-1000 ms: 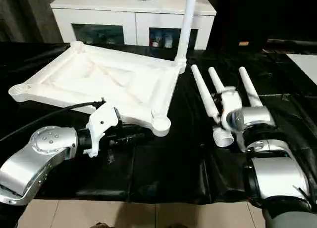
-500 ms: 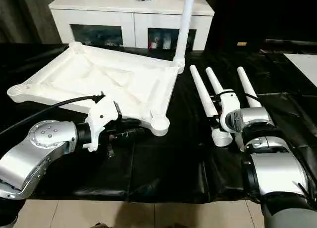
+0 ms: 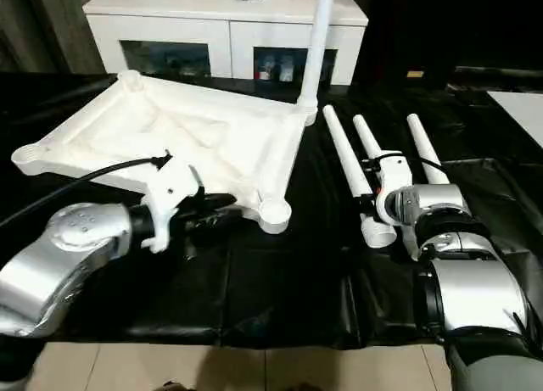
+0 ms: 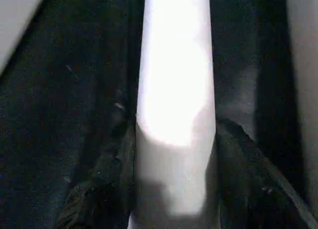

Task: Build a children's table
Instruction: Pick table leg

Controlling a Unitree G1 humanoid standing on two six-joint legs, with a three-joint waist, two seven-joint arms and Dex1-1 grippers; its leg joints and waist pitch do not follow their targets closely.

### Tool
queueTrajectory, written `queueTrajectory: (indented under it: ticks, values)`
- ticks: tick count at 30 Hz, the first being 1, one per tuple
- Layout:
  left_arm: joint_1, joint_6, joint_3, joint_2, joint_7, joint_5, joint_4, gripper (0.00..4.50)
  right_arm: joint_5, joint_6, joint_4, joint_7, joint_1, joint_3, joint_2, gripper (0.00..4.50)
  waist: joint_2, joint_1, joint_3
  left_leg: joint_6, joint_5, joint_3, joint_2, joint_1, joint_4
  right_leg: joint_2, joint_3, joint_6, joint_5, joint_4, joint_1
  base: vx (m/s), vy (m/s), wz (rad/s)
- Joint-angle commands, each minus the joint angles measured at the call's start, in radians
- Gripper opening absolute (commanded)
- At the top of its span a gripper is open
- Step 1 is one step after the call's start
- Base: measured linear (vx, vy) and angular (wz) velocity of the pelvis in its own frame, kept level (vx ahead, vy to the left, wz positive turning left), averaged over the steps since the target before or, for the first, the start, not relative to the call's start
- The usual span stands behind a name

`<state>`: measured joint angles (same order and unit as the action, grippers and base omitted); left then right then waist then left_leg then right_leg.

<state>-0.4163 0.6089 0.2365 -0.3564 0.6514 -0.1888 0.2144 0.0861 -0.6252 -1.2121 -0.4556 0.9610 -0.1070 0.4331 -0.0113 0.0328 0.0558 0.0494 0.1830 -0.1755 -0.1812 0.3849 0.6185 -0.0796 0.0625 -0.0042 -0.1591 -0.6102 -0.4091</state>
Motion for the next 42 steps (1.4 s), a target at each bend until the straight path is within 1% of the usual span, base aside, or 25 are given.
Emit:
queueTrajectory:
  ticks: [1, 2, 3, 4, 5, 6, 8, 10, 11, 13, 14, 15, 16, 17, 19, 20, 21, 23, 25, 27, 29, 30, 36, 37, 42]
  values:
    - [-0.028, -0.016, -0.031, 0.012, -0.07, 0.035, -0.037, 1.27, 0.031, -0.007, 0.053, 0.022, -0.018, -0.033, -0.002, 1.87, -0.028, 0.005, -0.068, 0.032, 0.328, 0.016, -0.034, -0.019, -0.076, -0.051, -0.032, -0.243, -0.267, 0.069, 0.043, 0.0, 0.0, 0.0]
    - [-0.031, -0.019, -0.046, 0.025, -0.095, 0.037, -0.042, 1.27, 0.046, -0.012, 0.087, 0.026, -0.021, -0.047, -0.003, 1.87, -0.019, 0.001, -0.067, 0.028, 0.331, 0.013, -0.034, -0.017, -0.077, -0.049, -0.031, -0.242, -0.266, 0.074, 0.044, 0.0, 0.0, 0.0]
    - [-0.032, -0.015, -0.056, 0.034, -0.111, 0.035, -0.044, 1.27, 0.054, -0.02, 0.108, 0.028, -0.024, -0.054, -0.004, 1.87, -0.025, 0.001, -0.069, 0.025, 0.33, 0.013, -0.033, -0.019, -0.076, -0.047, -0.03, -0.244, -0.246, 0.075, 0.047, 0.0, 0.0, 0.0]
    - [-0.036, -0.013, -0.066, 0.043, -0.134, 0.04, -0.046, 1.27, 0.066, -0.037, 0.148, 0.029, -0.028, -0.064, -0.004, 1.87, -0.02, 0.001, -0.071, 0.021, 0.318, 0.014, -0.032, -0.017, -0.073, -0.049, -0.03, -0.25, -0.237, 0.07, 0.05, 0.0, 0.0, 0.0]
    - [-0.038, 0.006, -0.087, 0.06, -0.176, 0.044, -0.035, 1.27, 0.084, -0.08, 0.265, 0.036, -0.058, -0.079, -0.004, 1.87, -0.028, 0.006, -0.07, 0.006, 0.288, 0.014, -0.029, -0.013, -0.073, -0.048, -0.03, -0.252, -0.219, 0.071, 0.055, 0.0, 0.0, 0.0]
    - [-0.036, 0.007, -0.091, 0.063, -0.18, 0.043, -0.03, 1.27, 0.087, -0.093, 0.294, 0.039, -0.067, -0.083, -0.005, 1.87, -0.025, 0.007, -0.07, -0.003, 0.259, 0.012, -0.029, -0.01, -0.072, -0.048, -0.031, -0.25, -0.2, 0.069, 0.059, 0.0, 0.0, 0.0]
    - [-0.033, 0.006, -0.106, 0.074, -0.194, 0.037, -0.016, 1.27, 0.1, -0.141, 0.402, 0.052, -0.099, -0.098, -0.007, 1.87, -0.032, 0.013, -0.073, -0.033, 0.195, 0.011, -0.027, -0.007, -0.067, -0.049, -0.03, -0.255, -0.201, 0.067, 0.059, 0.0, 0.0, 0.0]
    - [-0.013, 0.034, -0.132, 0.095, -0.21, 0.013, 0.017, 1.27, 0.13, -0.236, 0.608, 0.095, -0.165, -0.138, -0.019, 1.87, -0.039, 0.017, -0.071, -0.031, 0.189, 0.01, -0.029, -0.009, -0.068, -0.048, -0.031, -0.243, -0.216, 0.071, 0.057, 0.0, 0.0, 0.0]
    - [-0.007, 0.044, -0.144, 0.105, -0.211, -0.006, 0.028, 1.55, 0.14, -0.27, 0.686, 0.115, -0.191, -0.154, -0.024, 1.87, -0.038, 0.019, -0.073, -0.029, 0.186, 0.012, -0.032, -0.01, -0.07, -0.048, -0.031, -0.236, -0.223, 0.068, 0.057, 0.0, 0.0, 0.0]
    - [-0.001, 0.065, -0.174, 0.129, -0.21, -0.058, 0.05, 1.62, 0.157, -0.335, 0.847, 0.159, -0.247, -0.187, -0.037, 1.87, -0.028, 0.02, -0.068, -0.016, 0.205, 0.009, -0.031, -0.014, -0.074, -0.045, -0.032, -0.214, -0.279, 0.076, 0.051, 0.0, 0.0, 0.0]
    - [-0.001, 0.068, -0.179, 0.134, -0.21, -0.067, 0.053, 1.65, 0.16, -0.346, 0.872, 0.167, -0.256, -0.195, -0.041, 1.87, -0.033, 0.026, -0.072, -0.014, 0.203, 0.01, -0.032, -0.018, -0.073, -0.048, -0.034, -0.211, -0.283, 0.075, 0.048, 0.0, 0.0, 0.0]
    - [-0.001, 0.071, -0.183, 0.138, -0.21, -0.074, 0.056, 1.74, 0.163, -0.354, 0.893, 0.173, -0.263, -0.201, -0.044, 1.87, -0.035, 0.026, -0.07, -0.008, 0.214, 0.011, -0.032, -0.017, -0.075, -0.046, -0.032, -0.202, -0.305, 0.077, 0.047, 0.0, 0.0, 0.0]
    - [-0.005, 0.083, -0.195, 0.157, -0.219, -0.093, 0.062, 1.88, 0.193, -0.36, 1.007, 0.178, -0.305, -0.224, -0.063, 1.87, -0.028, 0.023, -0.069, -0.006, 0.224, 0.01, -0.031, -0.017, -0.075, -0.045, -0.033, -0.196, -0.321, 0.079, 0.044, 0.0, 0.0, 0.0]
    - [-0.006, 0.084, -0.193, 0.16, -0.209, -0.105, 0.065, 2.0, 0.2, -0.32, 1.063, 0.189, -0.329, -0.236, -0.077, 1.87, -0.028, 0.028, -0.067, -0.004, 0.228, 0.01, -0.032, -0.019, -0.077, -0.049, -0.037, -0.166, -0.356, 0.084, 0.041, 0.0, 0.0, 0.0]
    - [-0.013, 0.087, -0.2, 0.177, -0.21, -0.123, 0.061, 2.04, 0.22, -0.264, 1.159, 0.187, -0.37, -0.252, -0.098, 1.86, -0.029, 0.028, -0.066, 0.003, 0.249, 0.01, -0.033, -0.021, -0.08, -0.048, -0.035, -0.147, -0.384, 0.09, 0.036, 0.0, 0.0, 0.0]
    - [-0.018, 0.089, -0.207, 0.188, -0.21, -0.135, 0.057, 2.08, 0.235, -0.244, 1.197, 0.185, -0.385, -0.262, -0.11, 1.86, -0.004, 0.022, -0.064, 0.0, 0.247, 0.006, -0.032, -0.018, -0.079, -0.047, -0.037, -0.137, -0.393, 0.094, 0.035, 0.0, 0.0, 0.0]
    - [-0.024, 0.087, -0.215, 0.202, -0.206, -0.154, 0.05, 2.08, 0.254, -0.218, 1.234, 0.181, -0.4, -0.275, -0.126, 1.86, -0.018, 0.032, -0.065, 0.001, 0.247, 0.007, -0.031, -0.023, -0.079, -0.053, -0.039, -0.123, -0.423, 0.094, 0.032, 0.0, 0.0, 0.0]
    - [-0.074, 0.086, -0.251, 0.25, -0.209, -0.204, 0.007, 2.34, 0.327, -0.184, 1.347, 0.14, -0.441, -0.295, -0.164, 1.86, -0.01, 0.026, -0.063, -0.004, 0.246, 0.007, -0.03, -0.019, -0.081, -0.048, -0.037, -0.095, -0.441, 0.1, 0.031, 0.0, 0.0, 0.0]
    - [-0.106, 0.094, -0.27, 0.265, -0.212, -0.23, -0.019, 2.48, 0.346, -0.181, 1.383, 0.121, -0.451, -0.295, -0.175, 1.86, -0.012, 0.024, -0.063, -0.001, 0.241, 0.012, -0.03, -0.014, -0.084, -0.047, -0.035, -0.085, -0.437, 0.097, 0.034, 0.0, 0.0, 0.0]
    - [-0.131, 0.098, -0.282, 0.275, -0.215, -0.245, -0.038, 2.72, 0.36, -0.177, 1.402, 0.103, -0.457, -0.292, -0.182, 1.86, -0.011, 0.024, -0.063, 0.002, 0.25, 0.011, -0.029, -0.018, -0.083, -0.048, -0.035, -0.084, -0.443, 0.099, 0.031, 0.0, 0.0, 0.0]
    - [-0.19, 0.109, -0.305, 0.284, -0.216, -0.271, -0.069, 2.87, 0.404, -0.184, 1.437, 0.062, -0.464, -0.281, -0.196, 1.86, -0.005, 0.024, -0.064, -0.002, 0.244, 0.011, -0.025, -0.016, -0.081, -0.049, -0.036, -0.076, -0.448, 0.1, 0.033, 0.0, 0.0, 0.0]
    - [-0.225, 0.131, -0.327, 0.297, -0.217, -0.309, -0.078, 2.93, 0.414, -0.18, 1.445, 0.021, -0.476, -0.233, -0.191, 1.86, 0.001, 0.021, -0.064, -0.006, 0.221, 0.014, -0.027, -0.007, -0.083, -0.052, -0.035, -0.082, -0.426, 0.096, 0.04, 0.0, 0.0, 0.0]
    - [-0.282, 0.259, -0.365, 0.342, -0.192, -0.459, -0.108, 3.36, 0.422, -0.157, 1.436, -0.083, -0.506, -0.085, -0.196, 1.86, -0.008, 0.026, -0.07, -0.017, 0.156, 0.011, -0.029, -0.008, -0.074, -0.052, -0.039, -0.145, -0.31, 0.082, 0.042, 0.0, 0.0, 0.0]
    - [-0.286, 0.272, -0.364, 0.343, -0.185, -0.471, -0.114, 3.49, 0.421, -0.153, 1.43, -0.098, -0.505, -0.072, -0.195, 1.86, -0.006, 0.026, -0.07, -0.023, 0.149, 0.009, -0.029, -0.007, -0.074, -0.05, -0.039, -0.156, -0.288, 0.082, 0.043, 0.0, 0.0, 0.0]
    - [-0.32, 0.272, -0.361, 0.34, -0.236, -0.418, -0.185, 3.82, 0.437, -0.148, 1.434, -0.148, -0.507, -0.039, -0.186, 1.86, 0.001, 0.035, -0.069, -0.031, 0.14, 0.007, -0.032, -0.011, -0.074, -0.049, -0.041, -0.168, -0.261, 0.078, 0.045, 0.0, 0.0, 0.0]
